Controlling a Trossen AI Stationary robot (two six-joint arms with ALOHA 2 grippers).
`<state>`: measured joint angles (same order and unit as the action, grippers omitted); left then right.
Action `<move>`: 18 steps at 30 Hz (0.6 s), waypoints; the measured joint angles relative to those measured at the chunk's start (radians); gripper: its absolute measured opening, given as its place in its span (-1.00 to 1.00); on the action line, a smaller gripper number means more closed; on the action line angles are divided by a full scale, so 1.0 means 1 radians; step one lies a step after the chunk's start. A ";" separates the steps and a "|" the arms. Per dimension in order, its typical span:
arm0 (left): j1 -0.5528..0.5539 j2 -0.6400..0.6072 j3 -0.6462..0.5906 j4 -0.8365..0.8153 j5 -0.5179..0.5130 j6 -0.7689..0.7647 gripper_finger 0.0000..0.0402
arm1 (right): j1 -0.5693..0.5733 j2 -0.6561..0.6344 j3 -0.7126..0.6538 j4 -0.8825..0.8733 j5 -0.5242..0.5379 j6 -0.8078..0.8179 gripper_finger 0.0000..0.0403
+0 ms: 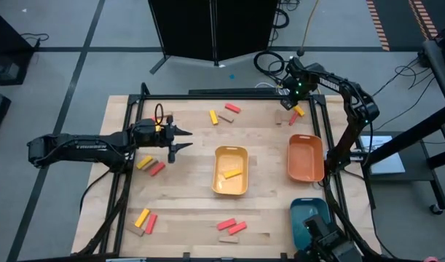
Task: Sort blocks
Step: Put the yellow wooden block into the yellow bin
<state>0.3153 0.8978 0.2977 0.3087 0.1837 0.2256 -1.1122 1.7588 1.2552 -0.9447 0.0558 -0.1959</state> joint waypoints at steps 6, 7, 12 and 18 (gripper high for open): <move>0.000 0.000 0.000 0.004 0.000 -0.002 -0.10 | 0.009 0.002 0.023 -0.034 -0.002 -0.018 0.09; 0.000 0.000 0.000 0.005 0.000 -0.002 -0.10 | 0.017 0.002 0.034 -0.044 -0.002 -0.018 0.09; 0.000 0.000 0.000 0.024 0.000 -0.002 -0.10 | 0.070 0.002 0.104 -0.111 -0.008 0.004 0.08; 0.000 0.000 0.000 0.026 0.000 0.016 -0.10 | 0.198 0.002 0.186 -0.097 -0.042 0.099 0.05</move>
<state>0.3149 0.8978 0.2981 0.3351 0.1834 0.2419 -0.9145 1.7603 1.4412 -1.0412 0.0142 -0.0968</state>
